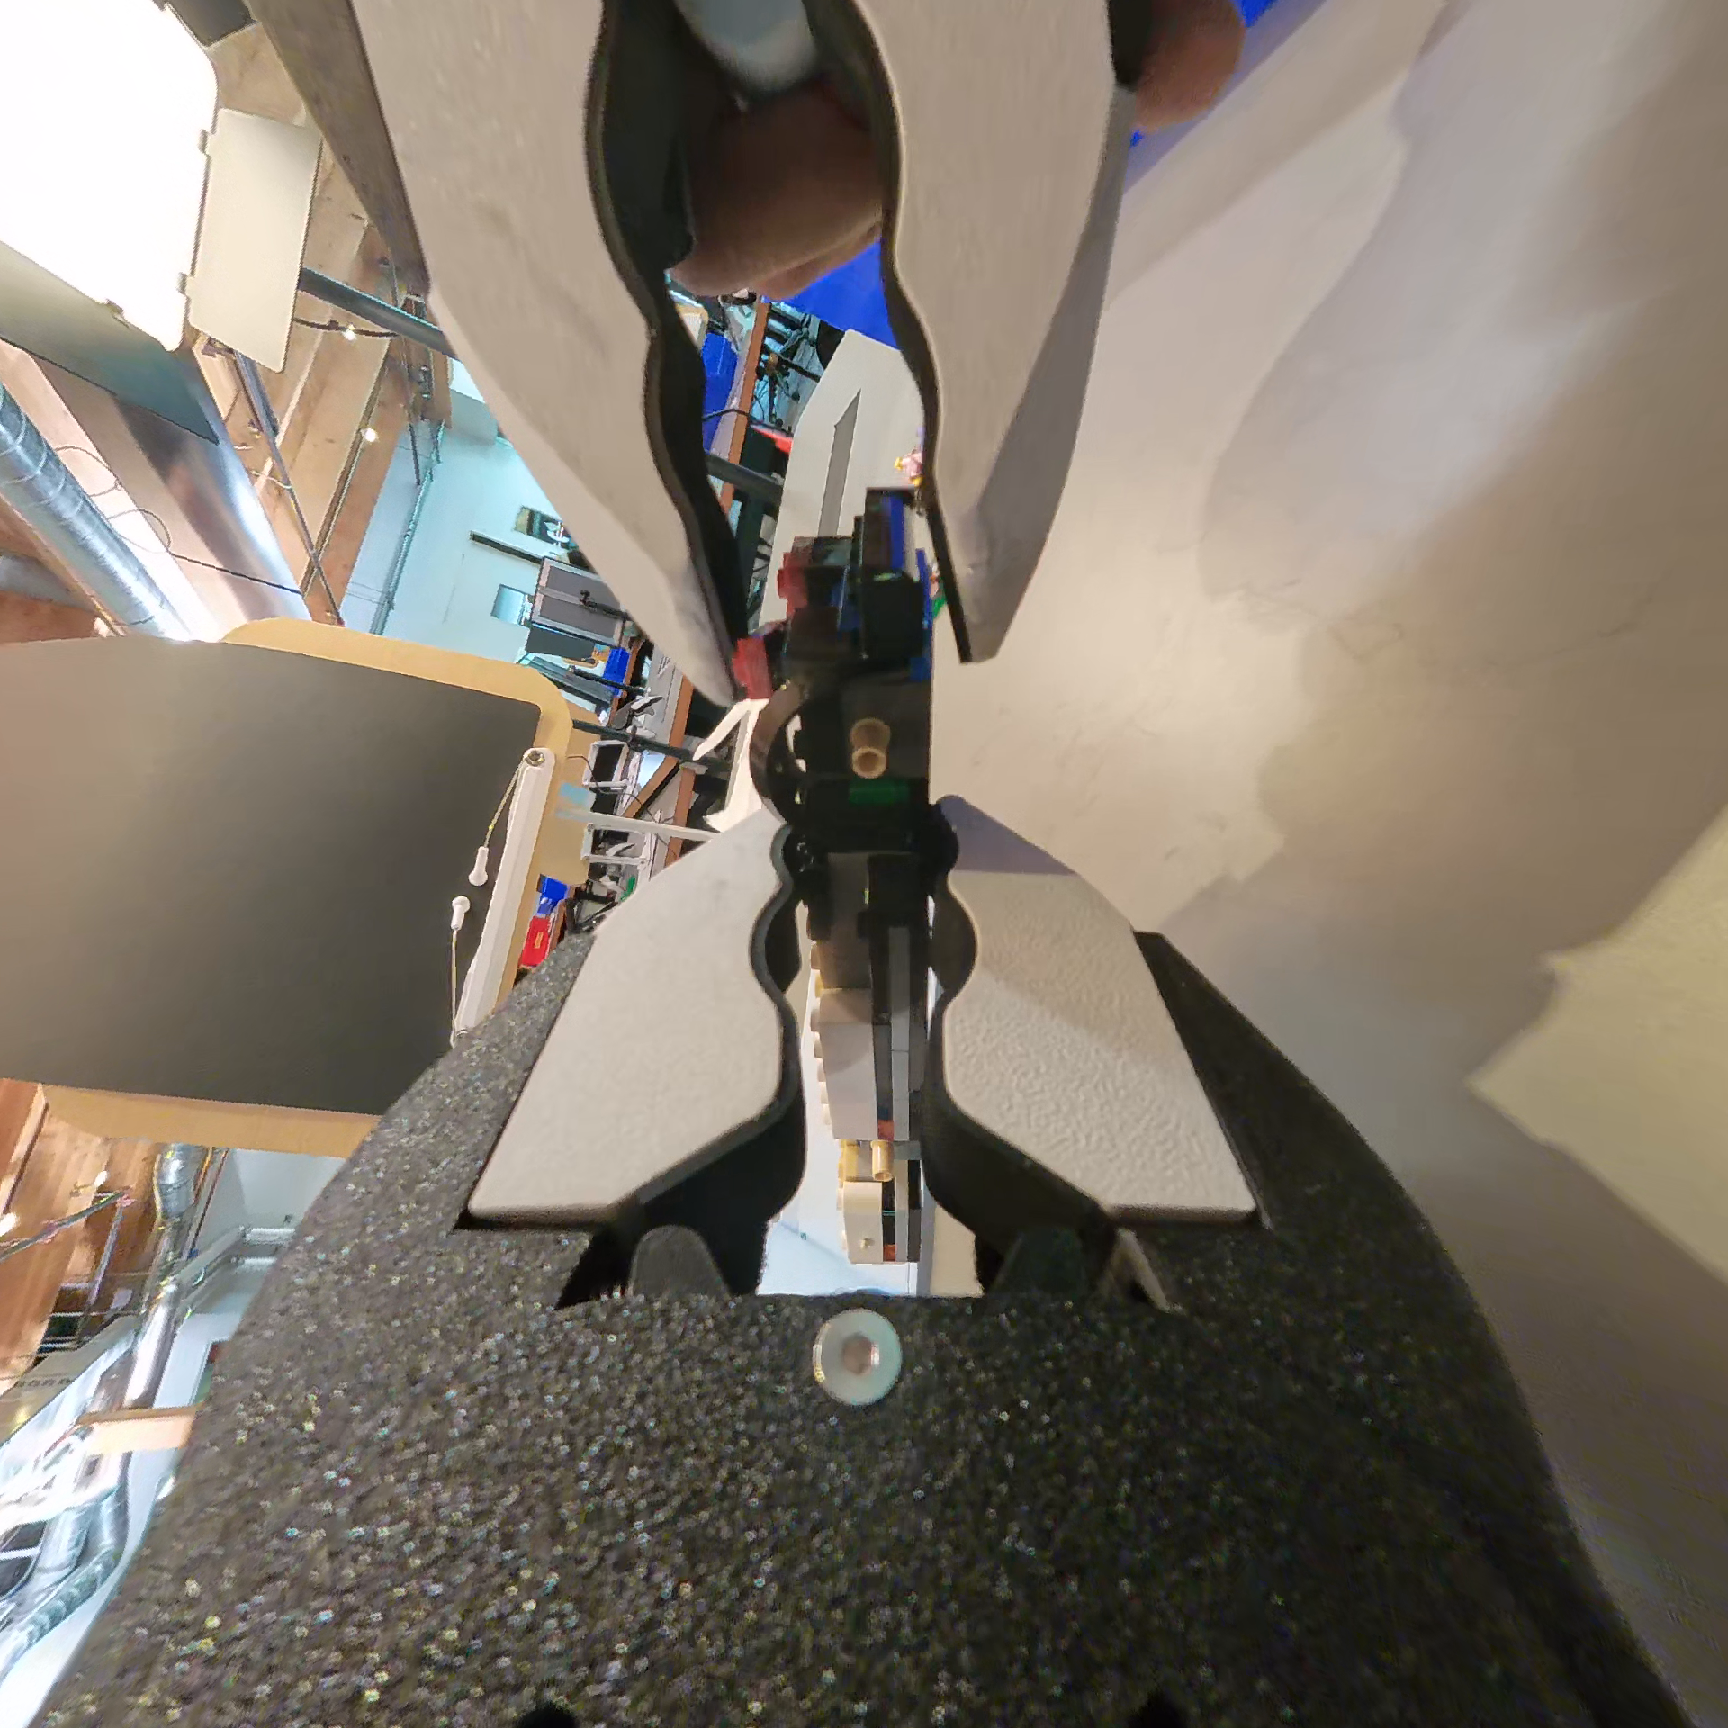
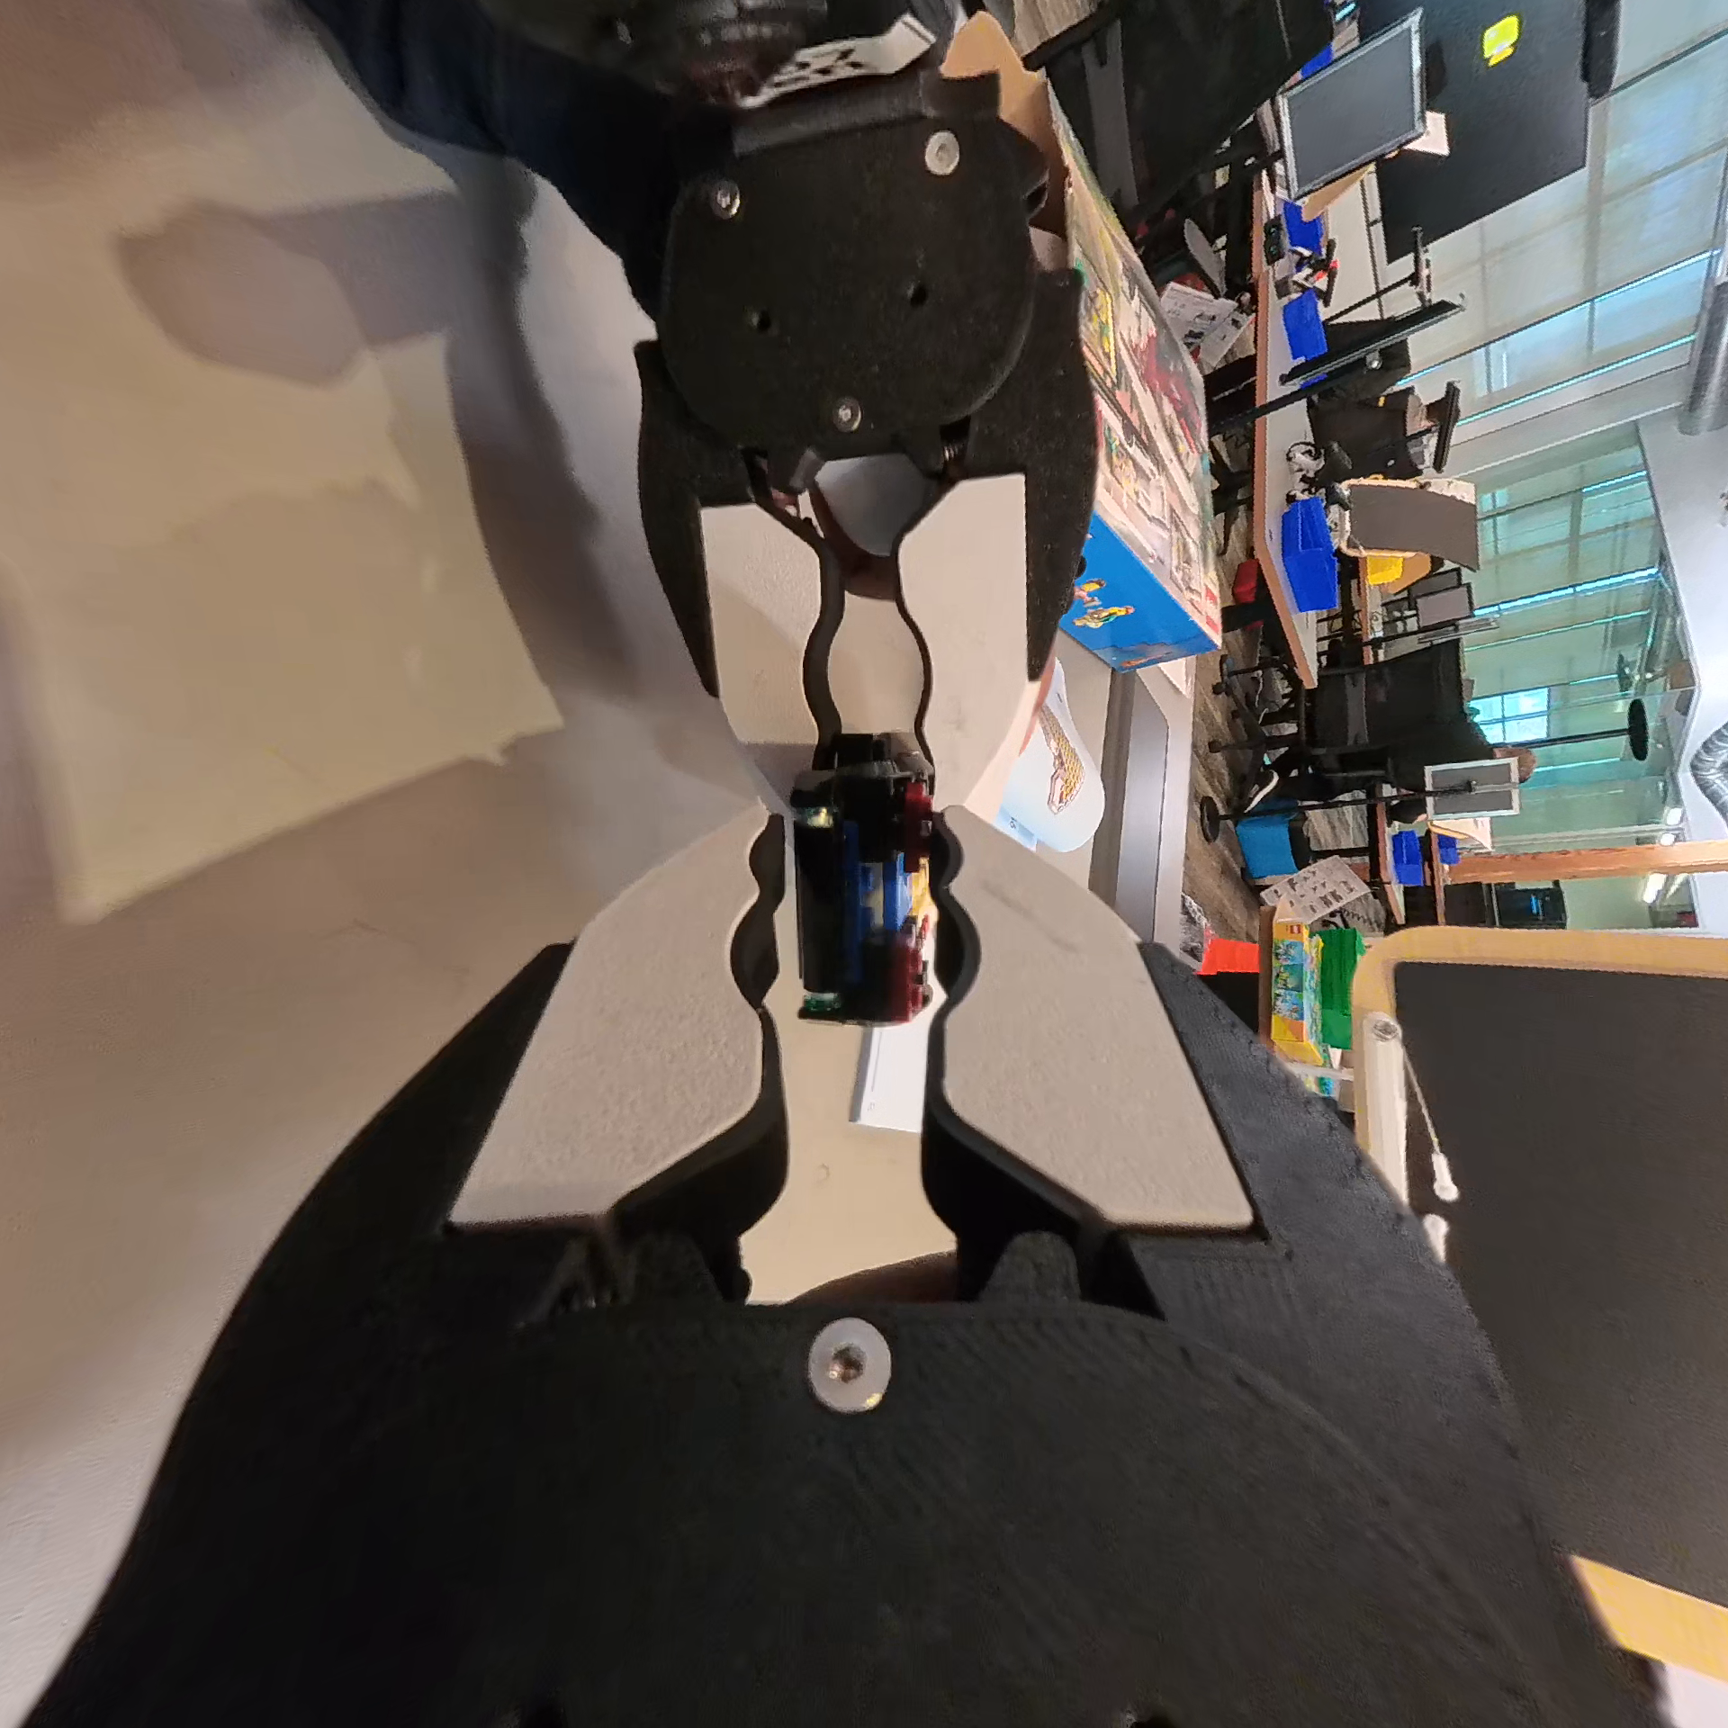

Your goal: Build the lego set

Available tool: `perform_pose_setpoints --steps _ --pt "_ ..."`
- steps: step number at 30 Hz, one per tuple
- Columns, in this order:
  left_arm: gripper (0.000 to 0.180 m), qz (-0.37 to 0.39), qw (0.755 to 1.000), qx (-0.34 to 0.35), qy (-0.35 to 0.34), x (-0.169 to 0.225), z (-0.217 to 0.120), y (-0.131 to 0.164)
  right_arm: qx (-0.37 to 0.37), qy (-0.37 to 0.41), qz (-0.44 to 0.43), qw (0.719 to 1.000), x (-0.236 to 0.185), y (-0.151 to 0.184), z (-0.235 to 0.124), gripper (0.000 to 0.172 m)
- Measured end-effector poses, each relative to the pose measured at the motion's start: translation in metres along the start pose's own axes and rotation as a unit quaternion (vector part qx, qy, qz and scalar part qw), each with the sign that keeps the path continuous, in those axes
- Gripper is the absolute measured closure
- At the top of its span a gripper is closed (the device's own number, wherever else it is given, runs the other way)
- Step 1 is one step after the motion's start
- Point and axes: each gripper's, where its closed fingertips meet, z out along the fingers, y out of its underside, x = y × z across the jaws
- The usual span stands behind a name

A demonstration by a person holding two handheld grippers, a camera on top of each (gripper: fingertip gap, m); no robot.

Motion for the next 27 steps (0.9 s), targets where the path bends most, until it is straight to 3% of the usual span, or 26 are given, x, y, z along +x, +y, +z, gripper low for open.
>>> perform_pose_setpoints --steps 10,27 --pt "0.156 0.021 0.999 -0.026 -0.005 -0.0015 0.0013 0.0023 -0.036 0.012 -0.043 0.998 -0.0017 0.0029 0.0006 0.140" --pt "0.157 0.008 1.000 -0.018 -0.002 -0.0022 0.0020 0.0009 -0.025 0.019 -0.047 0.998 0.0006 0.0028 -0.0009 0.145"
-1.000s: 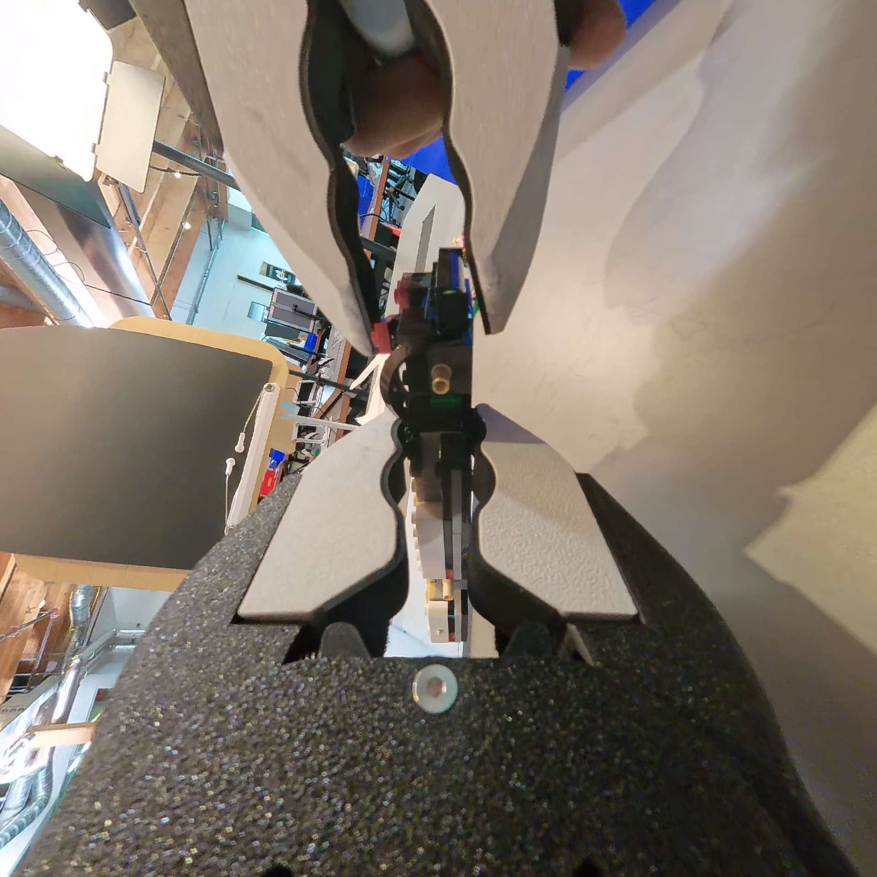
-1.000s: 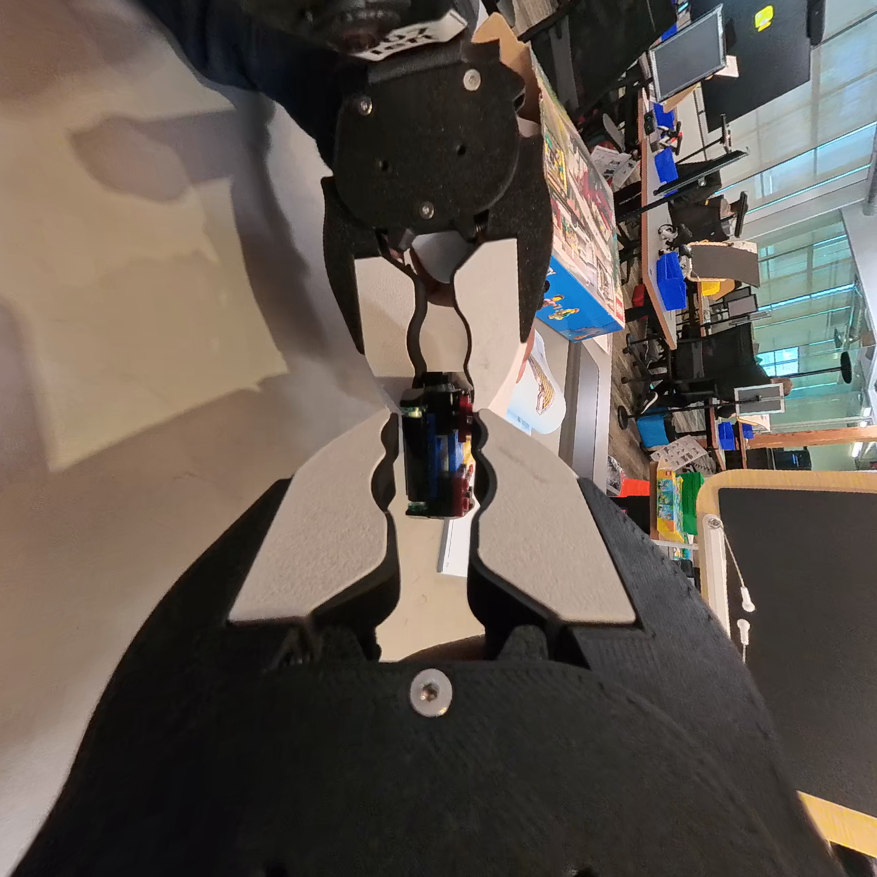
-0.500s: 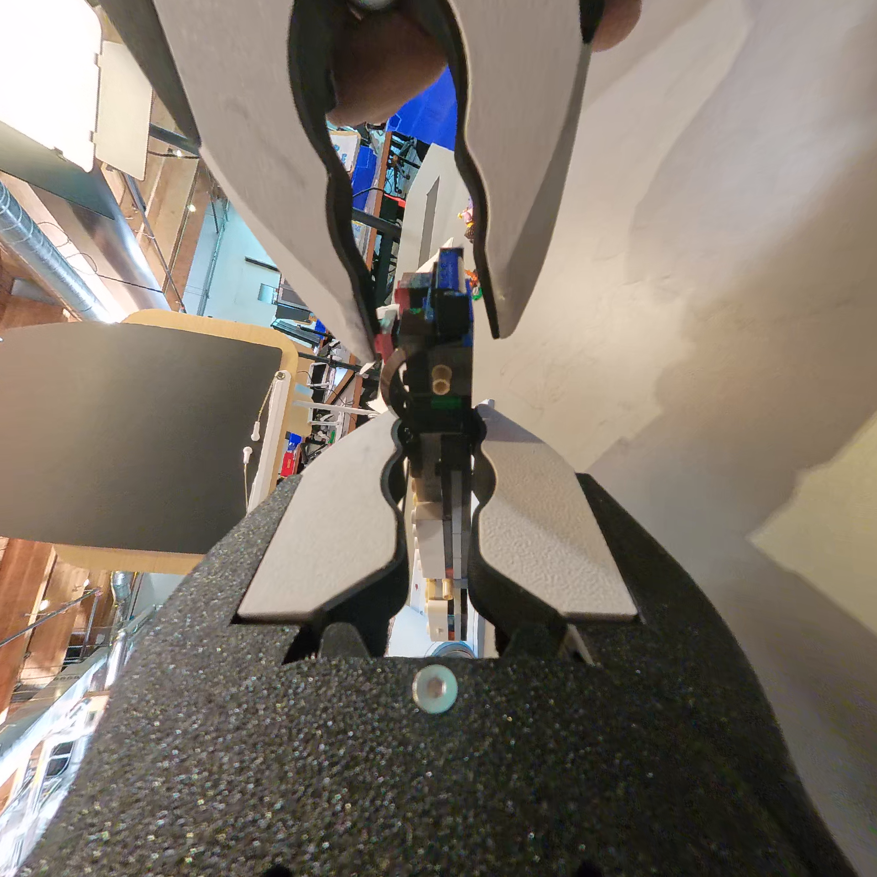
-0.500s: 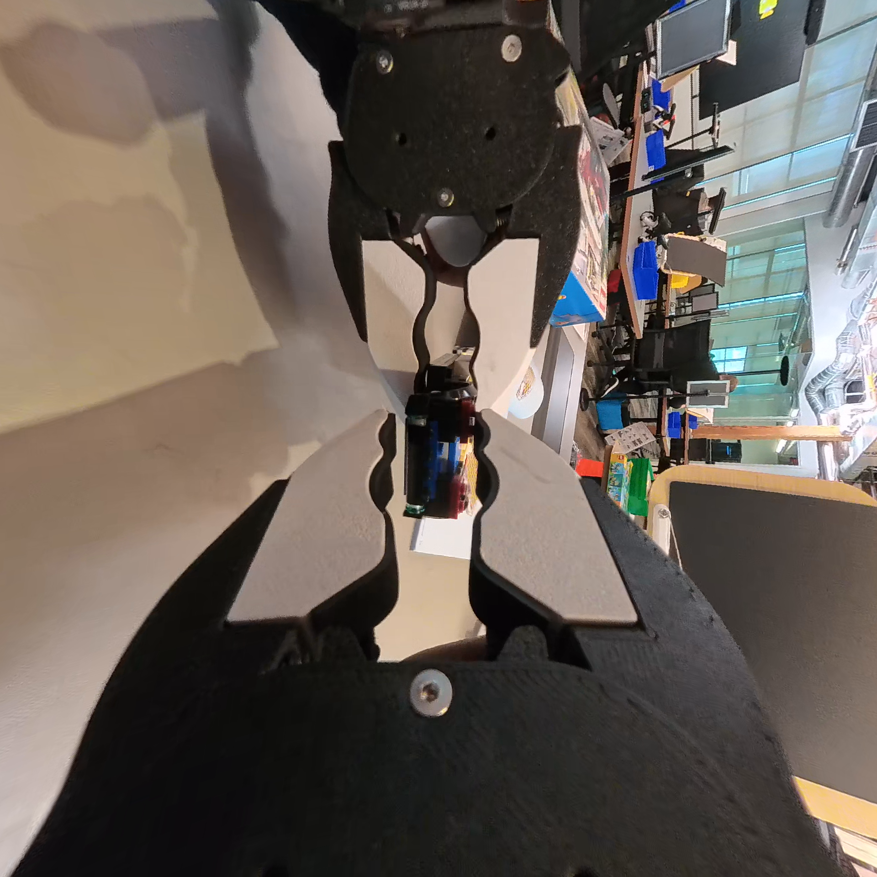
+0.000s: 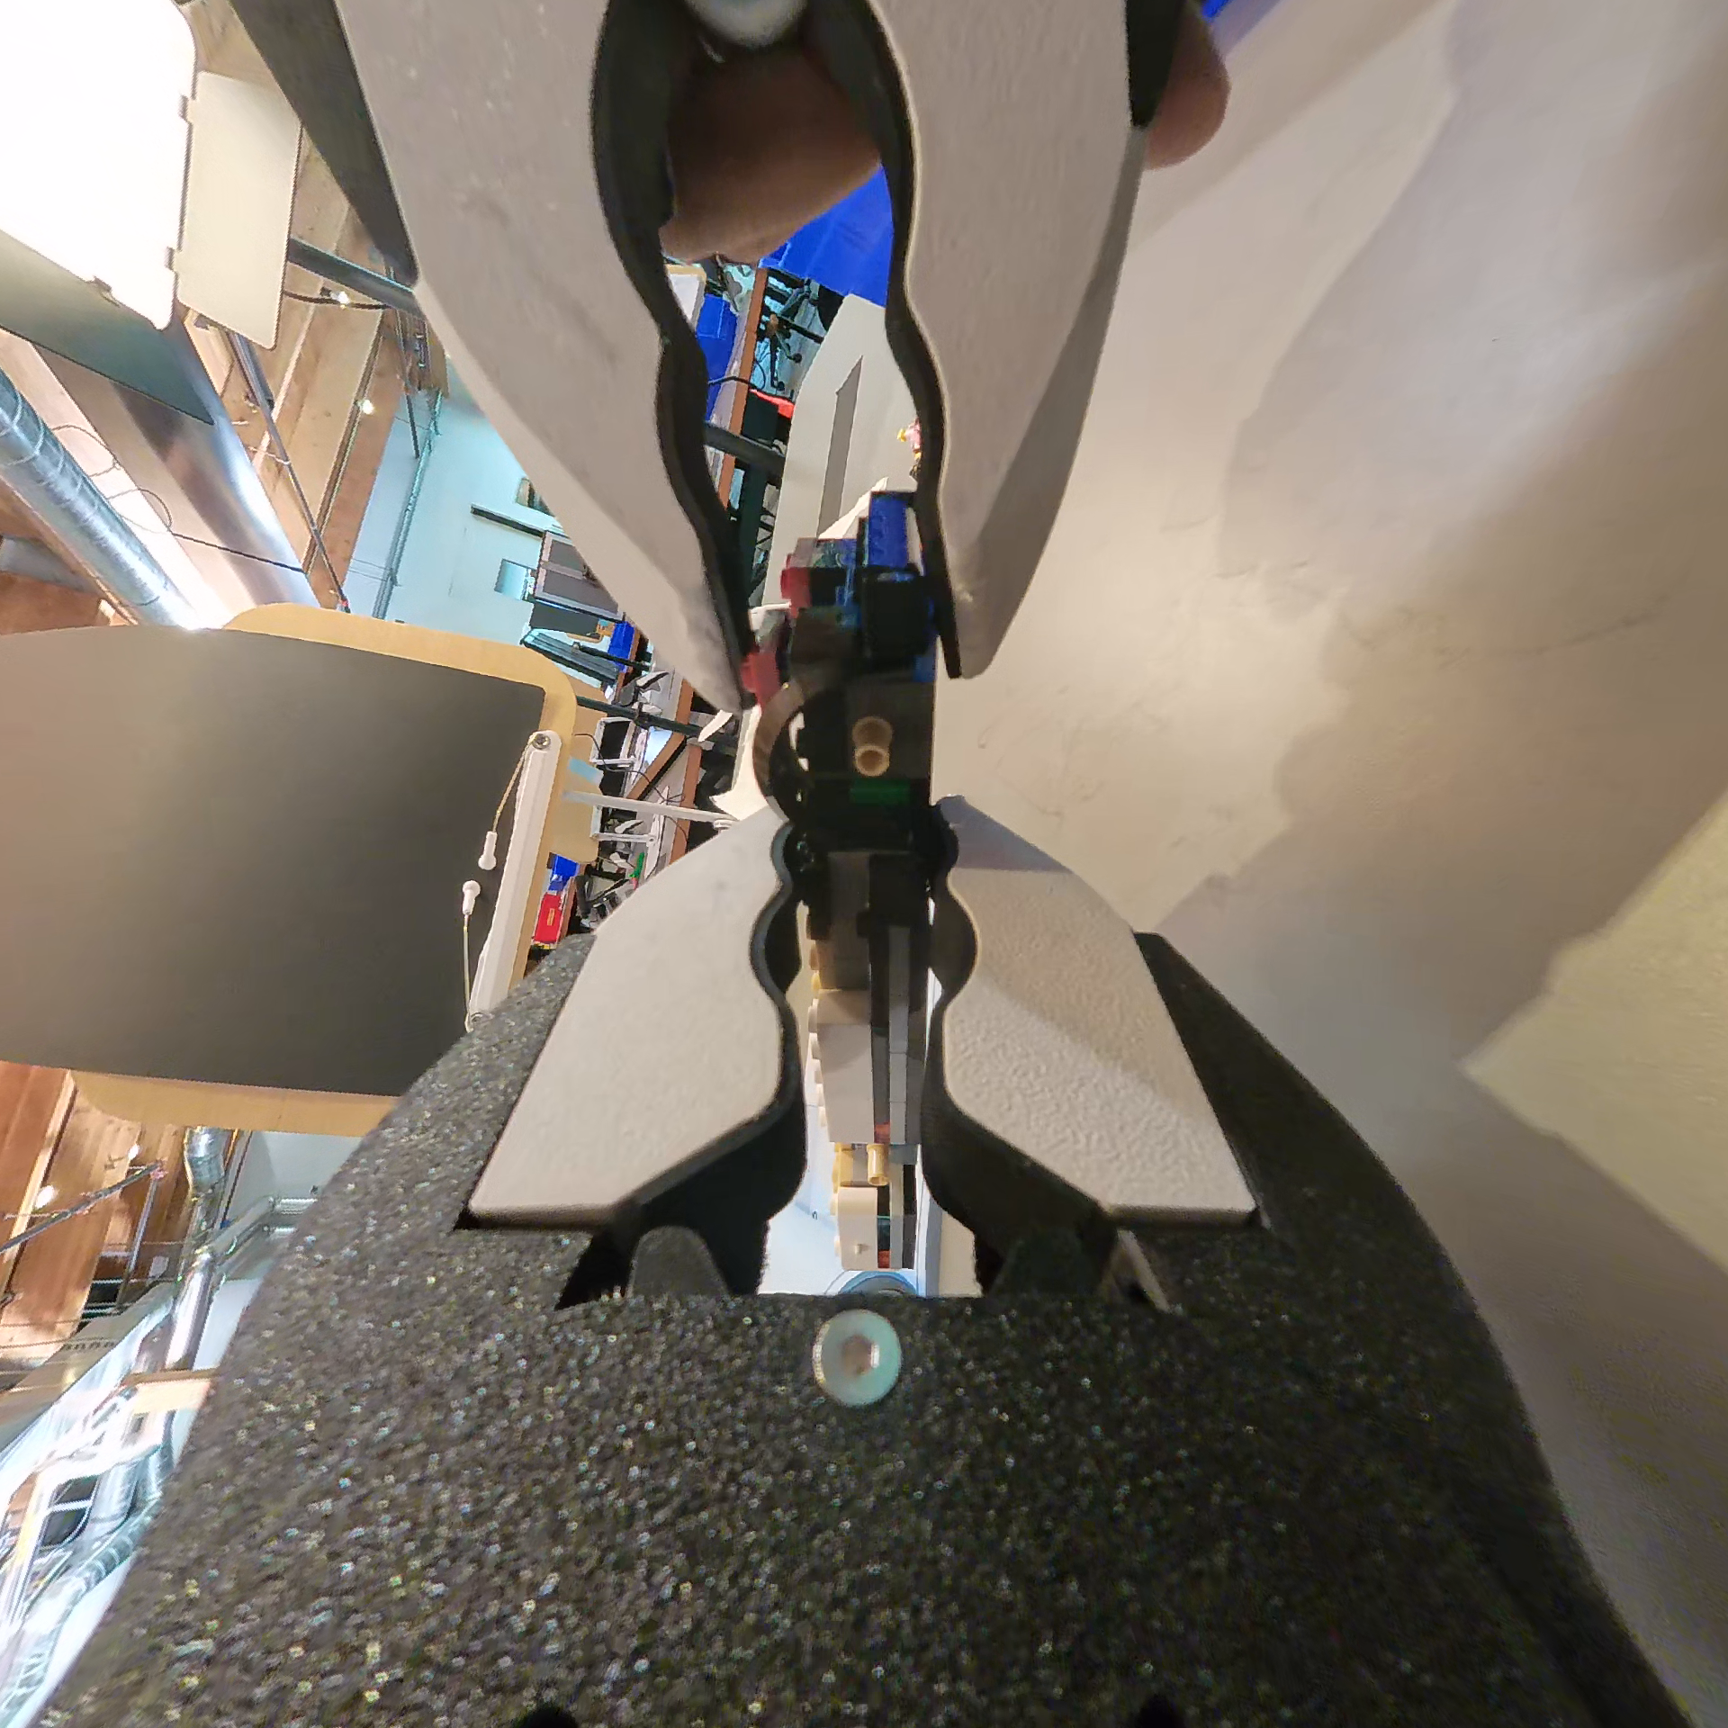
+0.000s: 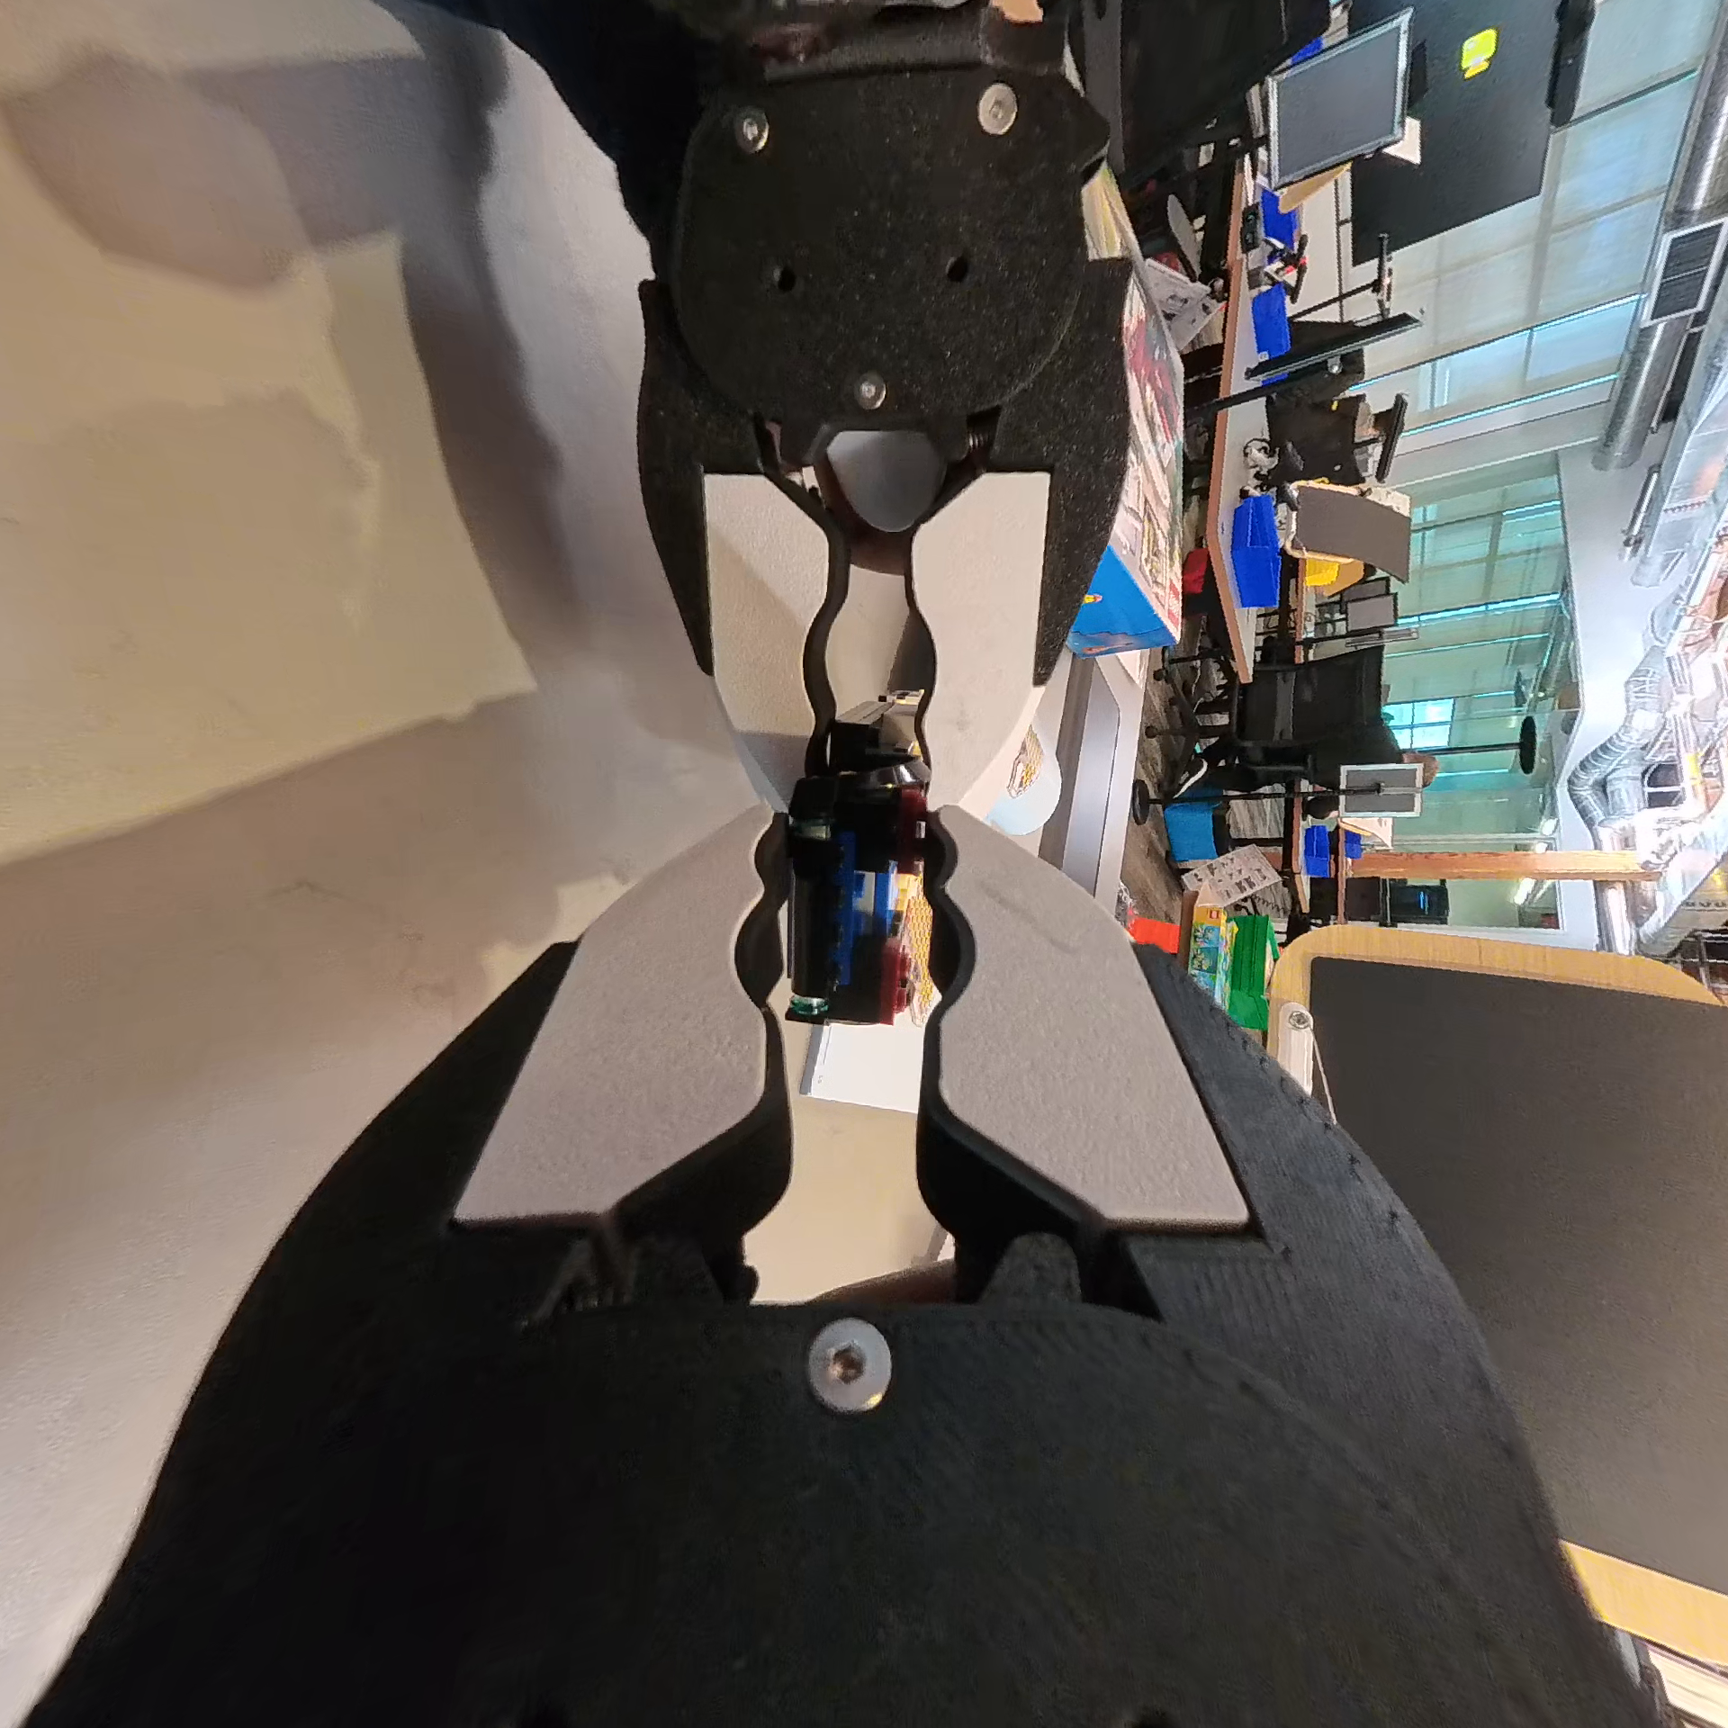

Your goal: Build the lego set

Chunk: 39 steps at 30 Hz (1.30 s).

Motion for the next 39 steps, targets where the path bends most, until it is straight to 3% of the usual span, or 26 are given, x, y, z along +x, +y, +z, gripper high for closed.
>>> perform_pose_setpoints --steps 20,25,39 --pt "0.157 -0.021 1.000 0.014 0.001 -0.001 0.000 -0.002 0.015 -0.008 0.013 1.000 0.001 -0.001 -0.002 0.146" --pt "0.157 -0.048 0.998 0.027 -0.008 -0.008 -0.003 -0.001 0.015 -0.002 0.042 0.999 0.011 0.006 -0.009 0.125" --pt "0.157 -0.029 0.999 0.020 0.003 -0.001 -0.002 -0.003 0.015 -0.002 0.016 1.000 0.003 0.000 -0.001 0.146"
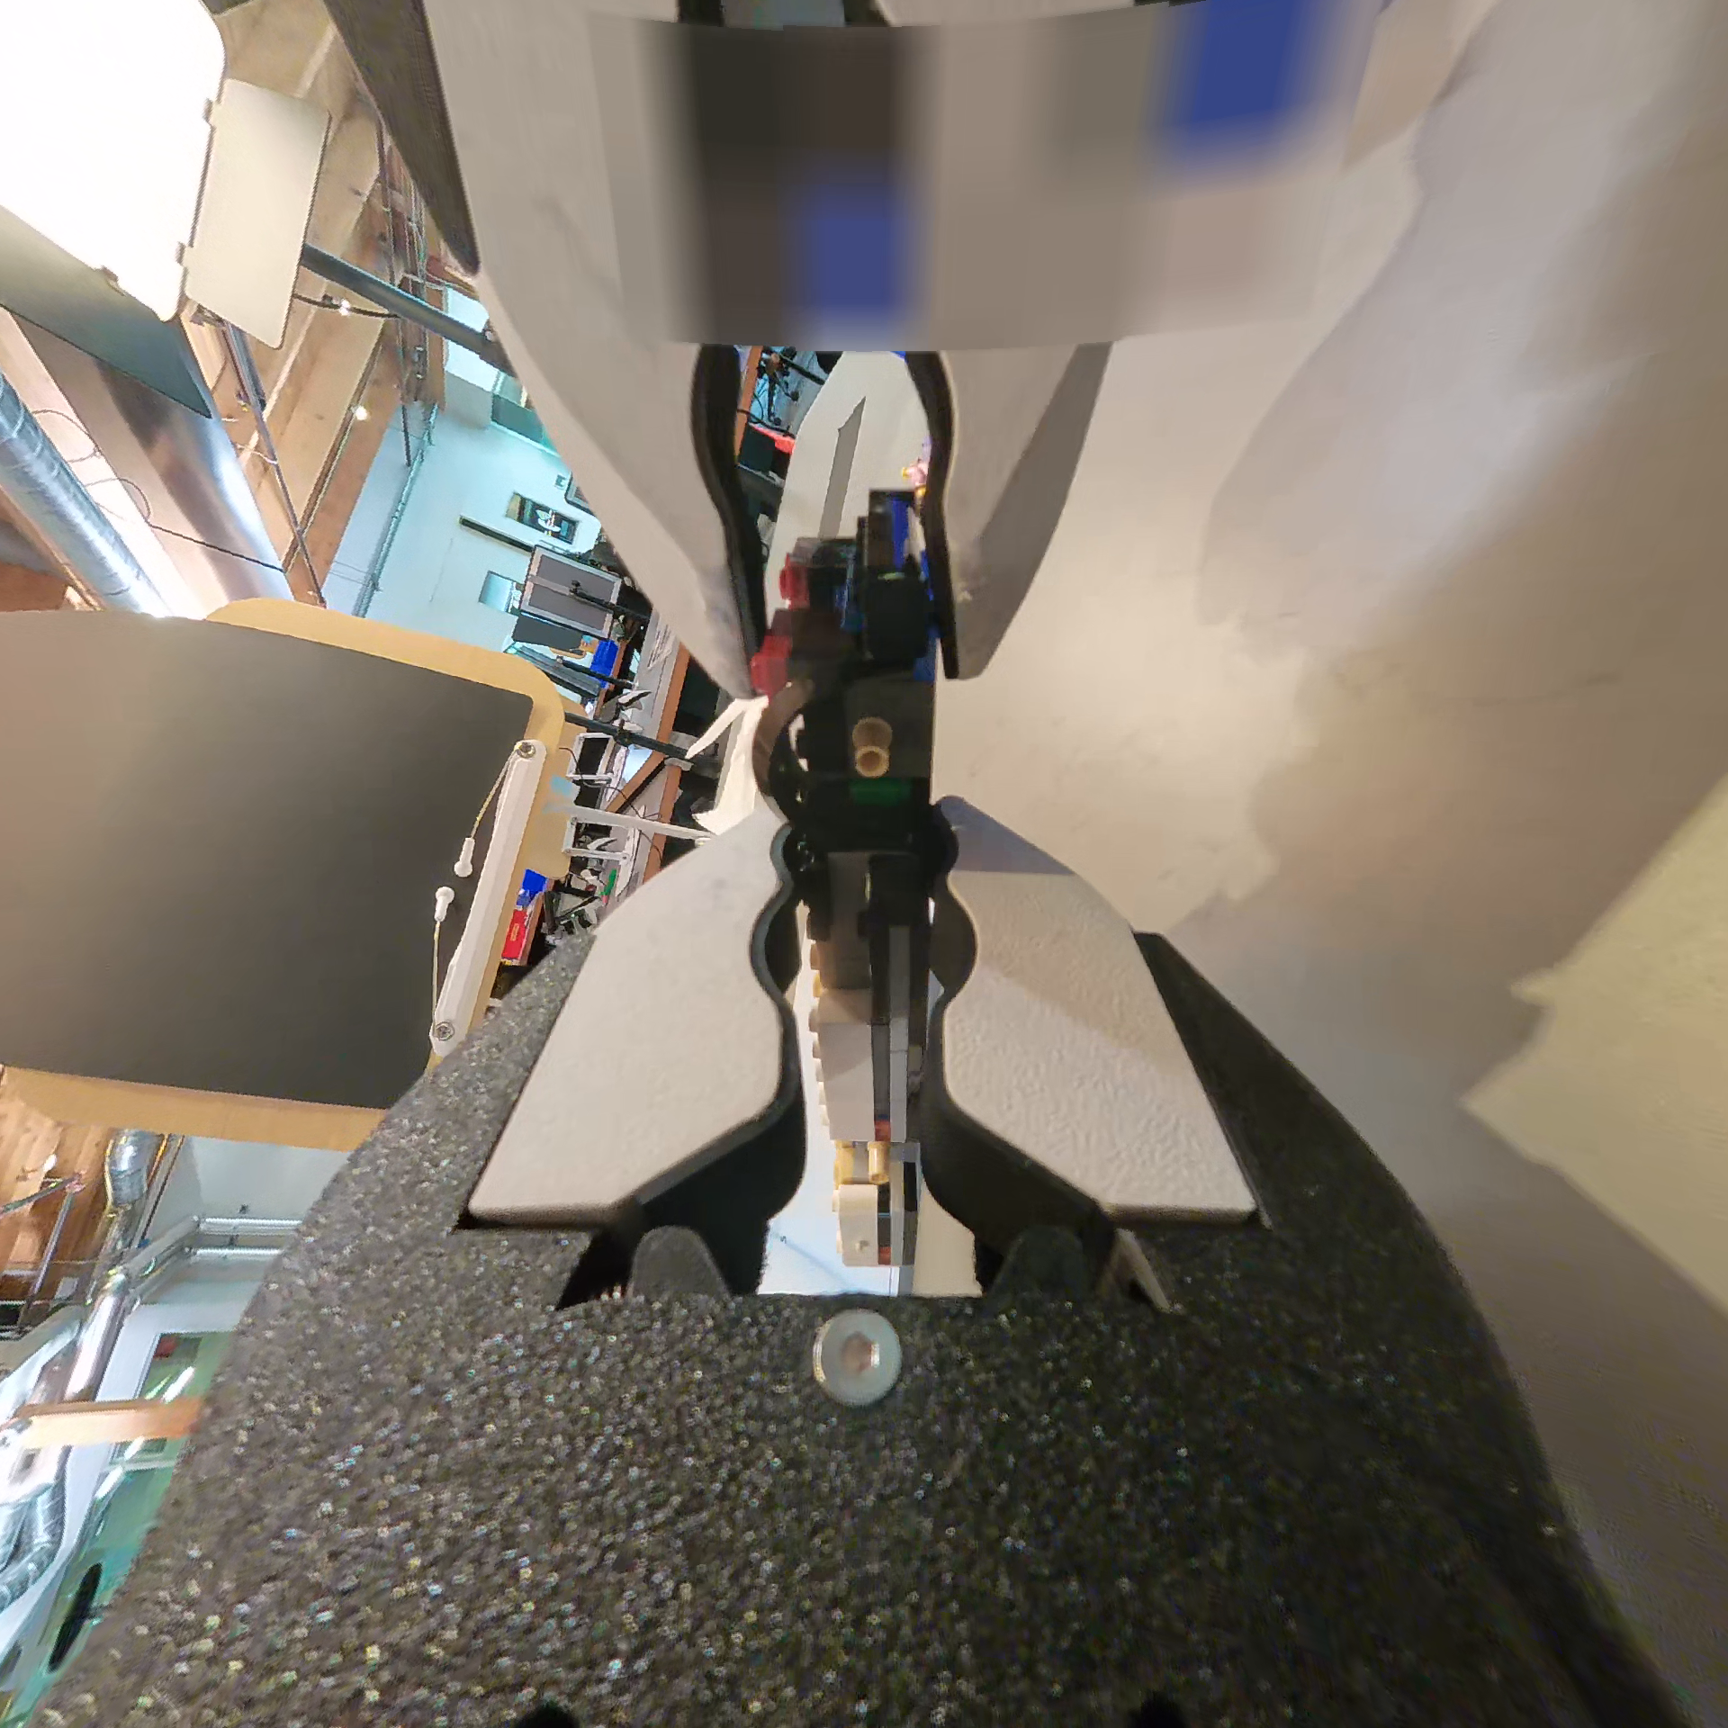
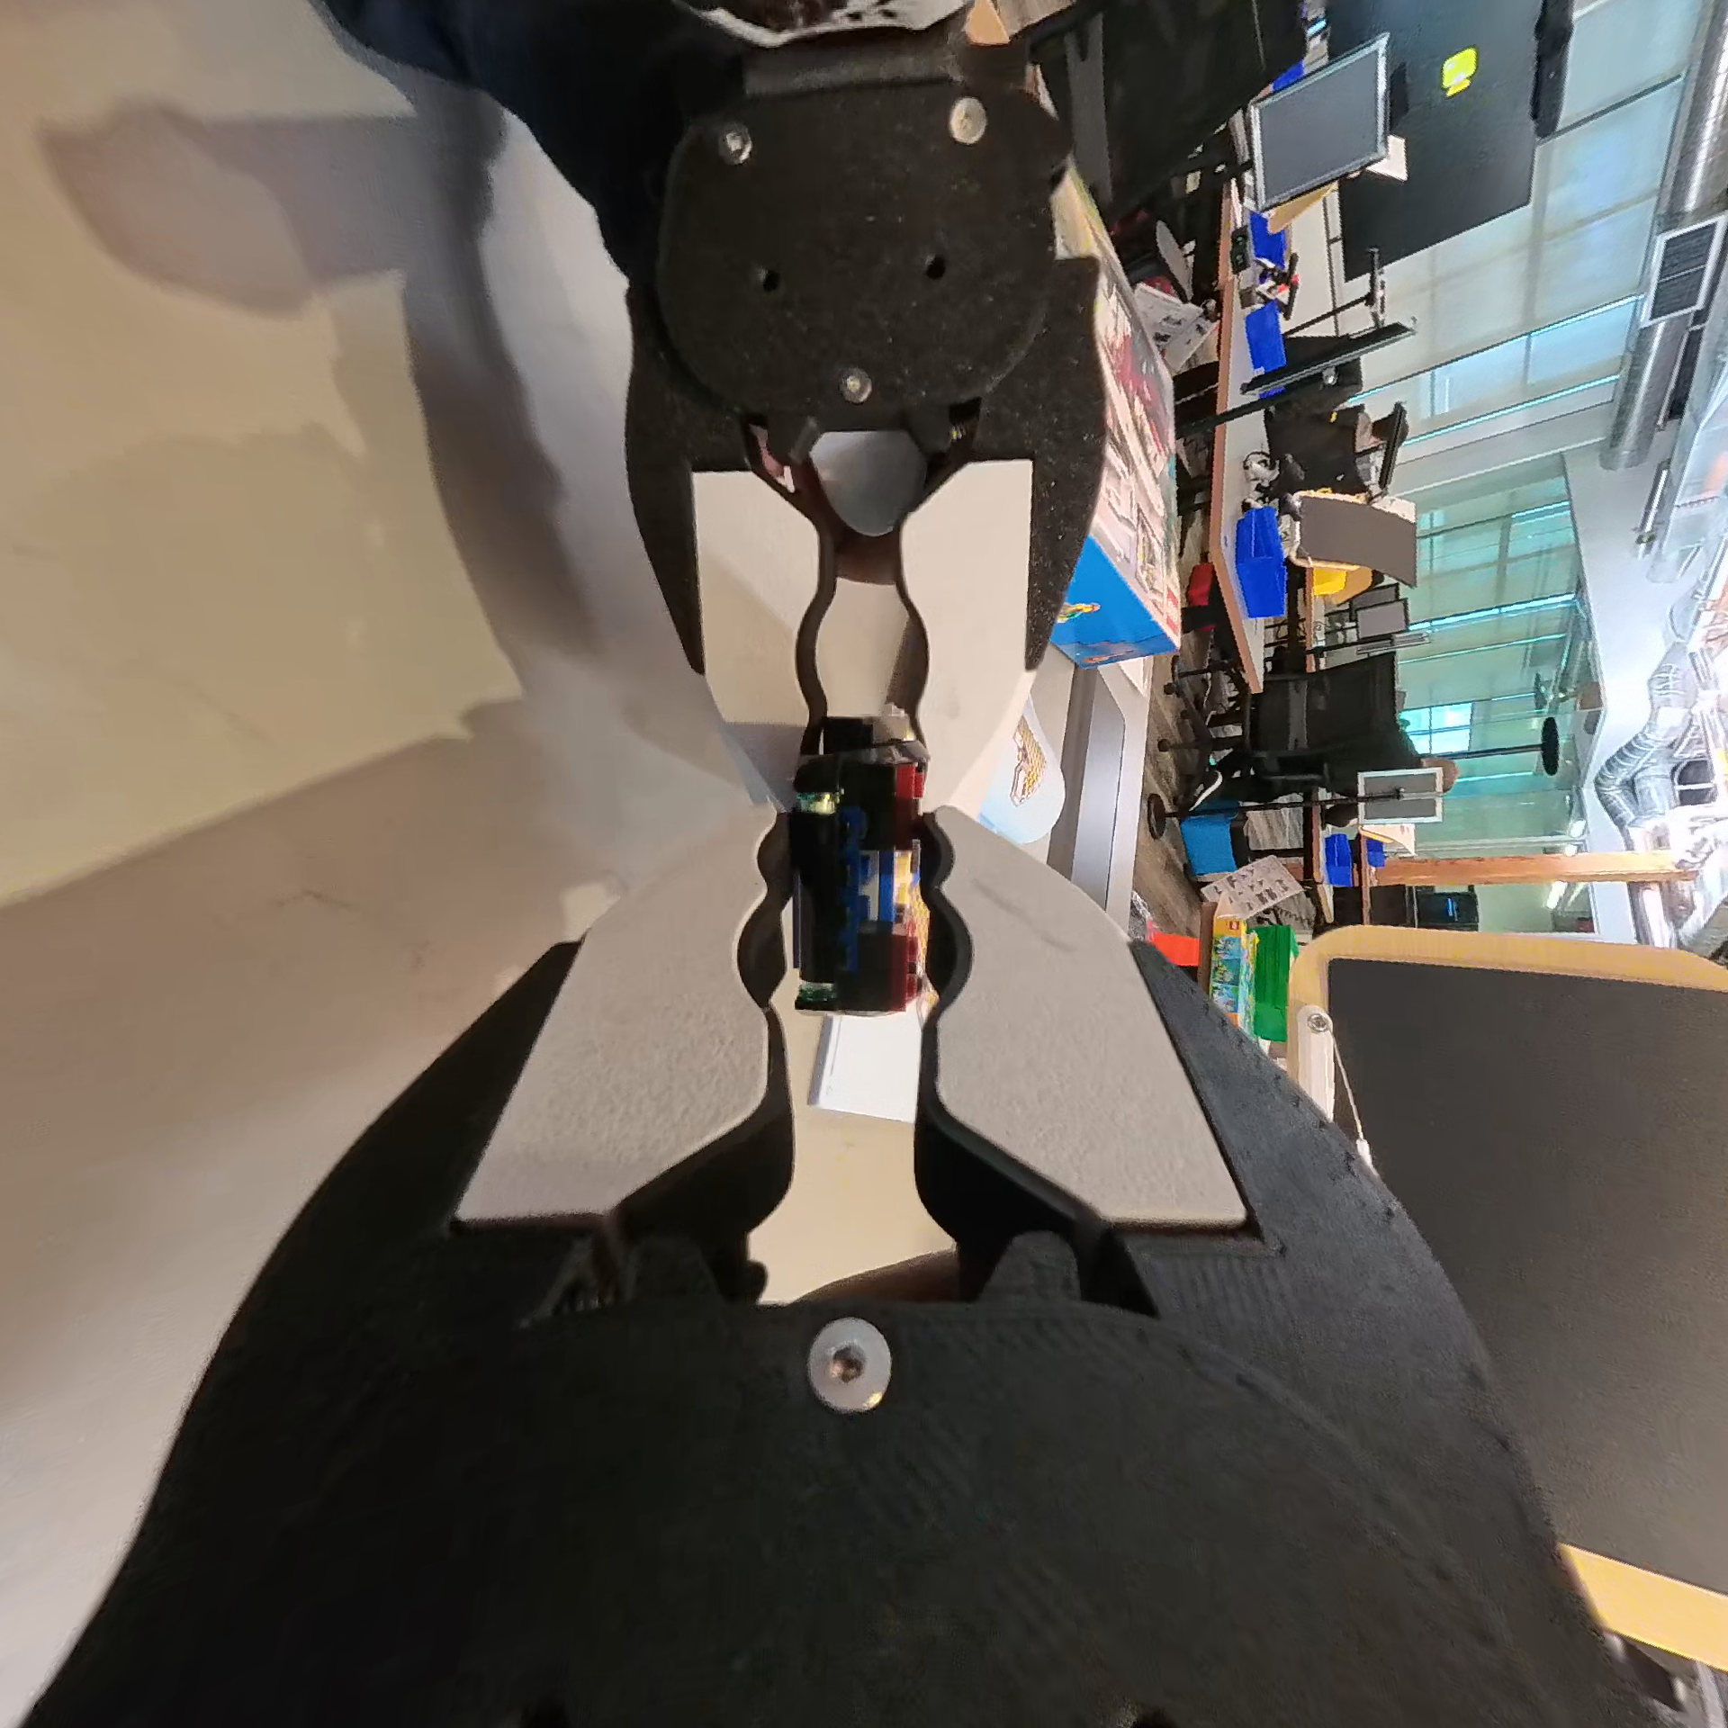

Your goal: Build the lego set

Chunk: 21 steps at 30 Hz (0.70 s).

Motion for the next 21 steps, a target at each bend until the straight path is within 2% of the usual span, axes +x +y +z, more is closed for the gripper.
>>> perform_pose_setpoints --steps 13,15,17,21 --pt "0.156 -0.005 1.000 -0.010 0.000 -0.0003 0.0015 0.0027 -0.005 0.005 -0.005 1.000 0.0012 0.0029 0.0014 0.145" --pt "0.157 0.000 1.000 -0.014 -0.003 -0.0014 0.0010 0.0039 0.003 0.002 -0.001 1.000 0.0010 0.0001 0.0004 0.134" --pt "0.157 0.010 1.000 -0.021 -0.004 -0.0008 0.0015 0.0053 0.011 0.002 -0.001 1.000 0.0006 -0.0033 0.0000 0.131" --pt "0.157 0.020 0.999 -0.026 -0.001 0.0014 0.0023 0.0045 0.002 0.005 -0.019 1.000 -0.0036 -0.0027 0.0048 0.140"
